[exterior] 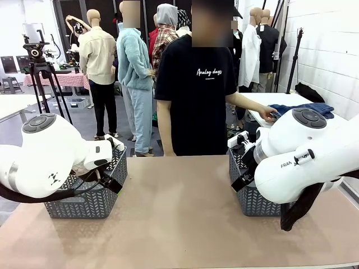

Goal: Sort the tops and bottoms.
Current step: Lift clothes from the center of the table with your left hand.

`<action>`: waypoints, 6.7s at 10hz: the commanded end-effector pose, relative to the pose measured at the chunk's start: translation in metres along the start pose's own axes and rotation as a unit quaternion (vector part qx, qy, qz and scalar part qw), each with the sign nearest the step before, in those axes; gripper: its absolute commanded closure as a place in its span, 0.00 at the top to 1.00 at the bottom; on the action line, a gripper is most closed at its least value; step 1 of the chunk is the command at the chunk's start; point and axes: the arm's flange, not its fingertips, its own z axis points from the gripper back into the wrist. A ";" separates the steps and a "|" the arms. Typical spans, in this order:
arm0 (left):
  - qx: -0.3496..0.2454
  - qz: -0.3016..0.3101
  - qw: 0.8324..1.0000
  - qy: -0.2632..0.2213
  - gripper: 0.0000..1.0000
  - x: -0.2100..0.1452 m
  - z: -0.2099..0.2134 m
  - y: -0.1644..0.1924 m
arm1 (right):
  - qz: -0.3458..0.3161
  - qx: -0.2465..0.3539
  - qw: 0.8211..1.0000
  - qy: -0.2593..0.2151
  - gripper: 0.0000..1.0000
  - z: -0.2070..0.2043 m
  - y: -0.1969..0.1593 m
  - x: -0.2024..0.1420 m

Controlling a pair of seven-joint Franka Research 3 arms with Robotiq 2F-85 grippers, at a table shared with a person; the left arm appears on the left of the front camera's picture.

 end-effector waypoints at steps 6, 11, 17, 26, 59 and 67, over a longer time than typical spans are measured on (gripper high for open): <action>0.000 0.003 1.000 0.000 1.00 -0.001 0.000 0.002 | 0.000 0.000 1.000 0.000 1.00 0.000 0.000 0.000; 0.000 0.003 1.000 0.000 1.00 -0.001 0.000 0.002 | 0.000 0.000 1.000 0.000 1.00 0.000 0.000 0.000; 0.000 0.000 1.000 0.000 1.00 0.000 0.000 0.000 | 0.000 0.000 1.000 0.000 1.00 0.000 0.000 0.000; 0.001 0.000 0.998 -0.064 1.00 0.035 0.131 0.024 | -0.016 0.029 0.989 -0.141 1.00 0.136 -0.044 -0.006; 0.023 0.011 0.997 -0.079 1.00 0.039 0.156 0.025 | -0.024 0.015 0.987 -0.156 1.00 0.155 -0.051 0.023; 0.023 0.011 0.997 -0.079 1.00 0.039 0.156 0.025 | -0.024 0.015 0.987 -0.156 1.00 0.155 -0.051 0.023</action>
